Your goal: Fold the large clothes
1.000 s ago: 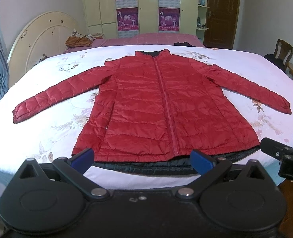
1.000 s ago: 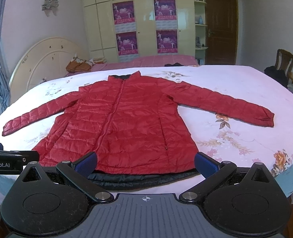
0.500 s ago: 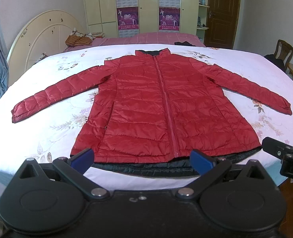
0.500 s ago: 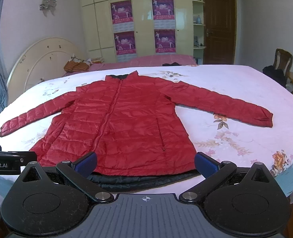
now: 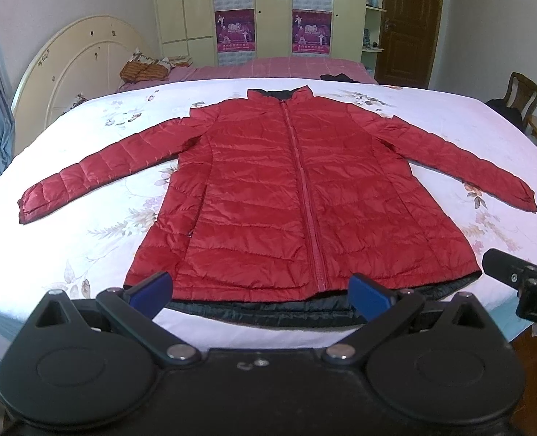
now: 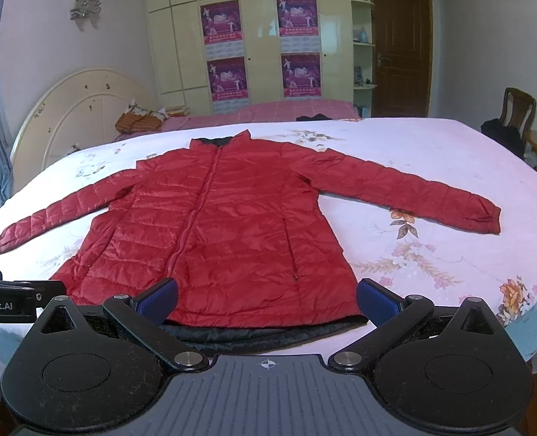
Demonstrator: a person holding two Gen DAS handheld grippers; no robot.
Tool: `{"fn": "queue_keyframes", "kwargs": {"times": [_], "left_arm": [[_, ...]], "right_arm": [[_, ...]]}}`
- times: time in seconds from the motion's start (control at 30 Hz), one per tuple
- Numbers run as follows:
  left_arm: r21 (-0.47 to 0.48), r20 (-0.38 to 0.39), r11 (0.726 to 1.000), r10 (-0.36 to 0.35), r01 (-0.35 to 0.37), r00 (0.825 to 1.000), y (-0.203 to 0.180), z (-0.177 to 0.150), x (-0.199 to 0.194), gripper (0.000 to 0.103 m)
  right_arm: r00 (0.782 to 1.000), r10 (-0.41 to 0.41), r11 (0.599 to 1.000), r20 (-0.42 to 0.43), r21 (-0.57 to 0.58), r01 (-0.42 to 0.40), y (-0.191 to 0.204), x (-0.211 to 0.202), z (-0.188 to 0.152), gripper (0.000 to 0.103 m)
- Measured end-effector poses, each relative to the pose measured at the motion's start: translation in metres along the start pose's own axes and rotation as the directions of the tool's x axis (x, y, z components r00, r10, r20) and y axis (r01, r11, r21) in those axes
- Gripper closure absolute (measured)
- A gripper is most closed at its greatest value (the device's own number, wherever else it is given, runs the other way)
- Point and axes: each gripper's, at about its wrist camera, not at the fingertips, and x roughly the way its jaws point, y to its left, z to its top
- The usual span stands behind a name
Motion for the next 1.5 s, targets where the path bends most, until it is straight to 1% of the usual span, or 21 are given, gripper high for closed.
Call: {"fn": "queue_keyframes", "kwargs": {"times": [0.37,0.67,0.87,1.17,1.5], "left_arm": [[-0.002,-0.004,1.000,0.001,-0.001,1.000,0.000,0.006,0.007,0.000],[-0.003,-0.013,1.000,0.004,-0.004,1.000,0.009,0.023,0.030,0.000],[-0.004,-0.013,1.000,0.008,-0.008,1.000,0.018,0.039,0.050,0.000],[-0.003,-0.026,1.000,0.006,-0.006,1.000,0.031,0.070,0.090,0.000],[0.036,-0.045,0.999,-0.011,0.013,0.999,0.046,0.107,0.141,0.001]], "right_arm": [[1.000,-0.011,1.000,-0.004,0.006,0.011,-0.004,0.014,0.008,0.000],[0.999,-0.032,0.999,-0.013,0.013,0.033,-0.004,0.033,0.017,0.000],[0.998,-0.056,0.998,-0.015,0.025,0.056,-0.004,0.051,0.028,0.000],[0.995,-0.091,0.995,-0.042,0.041,0.093,0.000,0.094,0.048,0.000],[0.986,-0.154,0.985,-0.067,0.073,0.159,0.007,0.144,0.075,0.000]]}}
